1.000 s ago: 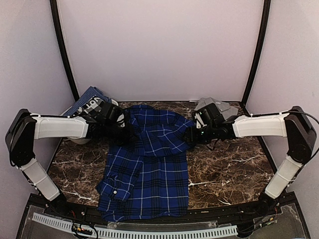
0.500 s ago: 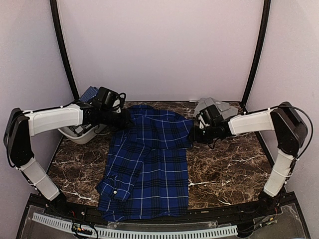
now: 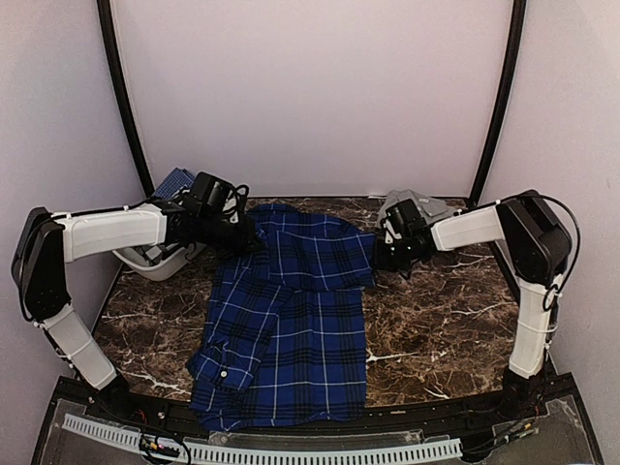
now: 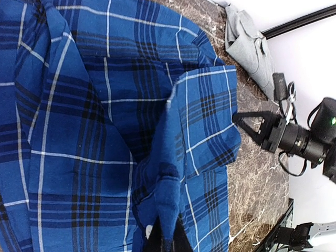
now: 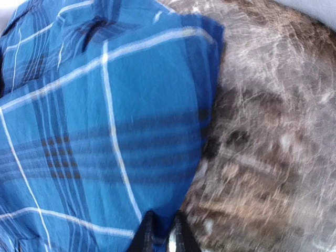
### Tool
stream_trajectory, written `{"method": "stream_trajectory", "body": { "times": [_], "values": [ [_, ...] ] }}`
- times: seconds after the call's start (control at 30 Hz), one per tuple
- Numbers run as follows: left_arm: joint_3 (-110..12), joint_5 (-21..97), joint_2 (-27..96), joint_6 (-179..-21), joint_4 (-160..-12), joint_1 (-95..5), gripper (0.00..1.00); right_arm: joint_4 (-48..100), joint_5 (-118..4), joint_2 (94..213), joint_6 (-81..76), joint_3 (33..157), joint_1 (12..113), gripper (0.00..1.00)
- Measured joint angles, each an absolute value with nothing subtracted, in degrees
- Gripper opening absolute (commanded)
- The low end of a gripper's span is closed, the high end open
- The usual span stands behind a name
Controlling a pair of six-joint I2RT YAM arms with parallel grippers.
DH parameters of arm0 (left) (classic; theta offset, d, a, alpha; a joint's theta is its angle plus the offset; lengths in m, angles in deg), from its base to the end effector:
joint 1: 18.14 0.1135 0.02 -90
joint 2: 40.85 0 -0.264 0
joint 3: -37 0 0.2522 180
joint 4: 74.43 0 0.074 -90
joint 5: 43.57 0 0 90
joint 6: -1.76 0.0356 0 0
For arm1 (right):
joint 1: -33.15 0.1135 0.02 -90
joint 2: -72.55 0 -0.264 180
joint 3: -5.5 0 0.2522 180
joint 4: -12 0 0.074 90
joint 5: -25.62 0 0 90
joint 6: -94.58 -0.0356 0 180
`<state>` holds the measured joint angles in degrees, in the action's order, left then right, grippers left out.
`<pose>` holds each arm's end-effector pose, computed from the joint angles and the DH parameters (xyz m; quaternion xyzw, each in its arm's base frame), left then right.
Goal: Fold and stack the long sleeve shirts
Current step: Move the right arm to the center of the board with the 1/3-folded shirt.
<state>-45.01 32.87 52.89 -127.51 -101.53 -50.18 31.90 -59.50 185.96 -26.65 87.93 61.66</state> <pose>0.3082 -0.2027 0.2576 -0.0056 0.8971 -0.3365 0.2864 0.3590 0.1984 0.1410 0.0081 0.9415 0.2014 0.2701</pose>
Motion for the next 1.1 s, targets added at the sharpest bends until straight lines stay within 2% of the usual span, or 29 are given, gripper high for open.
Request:
{"method": "stream_trajectory", "body": {
  "times": [0.03,0.4,0.53,0.67,0.77,0.87,1.03,1.1],
  "values": [
    [-45.01,32.59,53.39,-127.64,-101.29,-50.18,0.00,32.05,-59.19,186.55,-26.25,88.78,61.12,0.00],
    [-48.55,30.69,60.97,-128.82,-99.85,-50.18,0.00,33.88,-56.57,189.83,-23.04,96.56,56.00,0.02],
    [-50.03,30.25,62.53,-129.63,-98.96,-50.18,0.00,34.96,-55.41,190.02,-21.97,97.81,55.04,0.30],
    [-50.14,30.09,63.07,-130.50,-98.78,-50.18,0.00,34.30,-52.98,190.00,-21.23,96.98,54.84,0.41],
    [-50.14,29.99,63.18,-130.98,-98.52,-50.18,0.00,33.34,-51.24,190.00,-21.77,94.79,55.59,0.43],
    [-50.14,29.90,63.18,-131.25,-98.47,-50.18,0.00,31.31,-50.03,189.85,-22.21,92.47,56.55,0.34],
    [-50.14,29.75,63.18,-131.55,-98.39,-50.18,0.00,30.19,-48.24,189.91,-23.17,91.64,57.16,0.00],
    [-50.14,29.68,63.18,-131.64,-98.17,-50.18,0.00,30.08,-47.69,190.35,-23.78,91.71,57.16,0.00]
  ]
}}
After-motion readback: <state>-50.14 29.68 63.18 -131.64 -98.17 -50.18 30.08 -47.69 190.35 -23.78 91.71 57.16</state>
